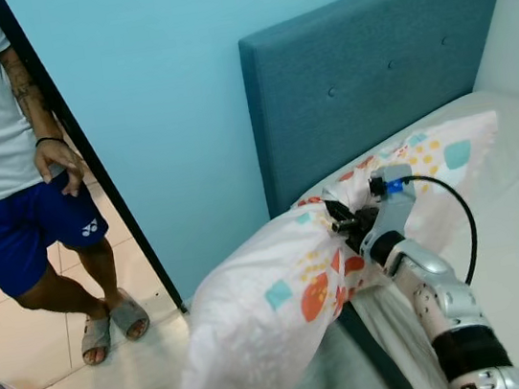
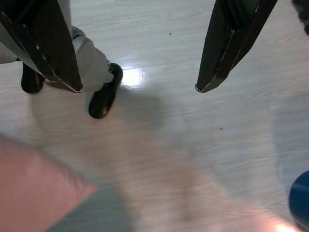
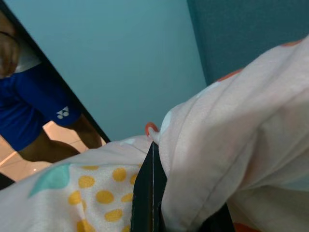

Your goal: Clean up the room

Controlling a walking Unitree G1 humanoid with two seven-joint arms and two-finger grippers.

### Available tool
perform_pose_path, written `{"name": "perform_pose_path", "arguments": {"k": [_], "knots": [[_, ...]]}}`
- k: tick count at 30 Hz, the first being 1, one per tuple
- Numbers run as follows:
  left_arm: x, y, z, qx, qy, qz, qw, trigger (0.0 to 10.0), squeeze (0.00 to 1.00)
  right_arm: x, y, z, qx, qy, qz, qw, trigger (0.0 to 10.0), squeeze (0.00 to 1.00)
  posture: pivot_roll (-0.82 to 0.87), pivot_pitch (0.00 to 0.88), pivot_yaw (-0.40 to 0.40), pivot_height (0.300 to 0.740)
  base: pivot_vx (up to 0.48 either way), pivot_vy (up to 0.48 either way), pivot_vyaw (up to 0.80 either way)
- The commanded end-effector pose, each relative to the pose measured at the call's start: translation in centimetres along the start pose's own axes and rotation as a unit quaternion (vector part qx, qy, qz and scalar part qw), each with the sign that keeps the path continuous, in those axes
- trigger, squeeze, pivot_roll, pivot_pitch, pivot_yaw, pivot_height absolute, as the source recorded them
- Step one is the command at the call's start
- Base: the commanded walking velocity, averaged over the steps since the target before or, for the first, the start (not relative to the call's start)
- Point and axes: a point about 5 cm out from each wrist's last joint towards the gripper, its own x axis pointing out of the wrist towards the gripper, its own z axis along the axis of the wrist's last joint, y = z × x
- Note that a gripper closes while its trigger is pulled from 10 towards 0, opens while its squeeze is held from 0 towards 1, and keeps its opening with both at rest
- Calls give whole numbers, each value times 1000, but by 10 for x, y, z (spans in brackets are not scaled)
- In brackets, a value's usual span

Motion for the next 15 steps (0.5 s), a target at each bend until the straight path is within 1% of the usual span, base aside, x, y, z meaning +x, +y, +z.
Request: {"name": "perform_pose_path", "arguments": {"k": [1, 7, 8, 15], "knots": [[-1, 1, -3, -1, 3, 6, 1000, 10000, 0, 6, 11, 17, -14, -51, 17, 998, 10000, 0, -110, 74, 27, 740, 337, 0, 0], [-1, 1, -3, -2, 1, 6, 1000, 10000, 0, 5, 5, 24, -19, -66, 0, 998, 10000, 0, -114, 73, 34, 740, 347, 0, 0], [-1, 1, -3, -4, 1, 8, 1000, 10000, 0, 5, 2, 26, -21, -68, -8, 997, 10000, 0, -115, 72, 34, 740, 379, 0, 0], [-1, 3, -4, -9, 0, 13, 1000, 10000, 0, 3, -9, 34, -36, -75, -32, 996, 10000, 0, -116, 73, 33, 740, 388, 0, 0]]}}
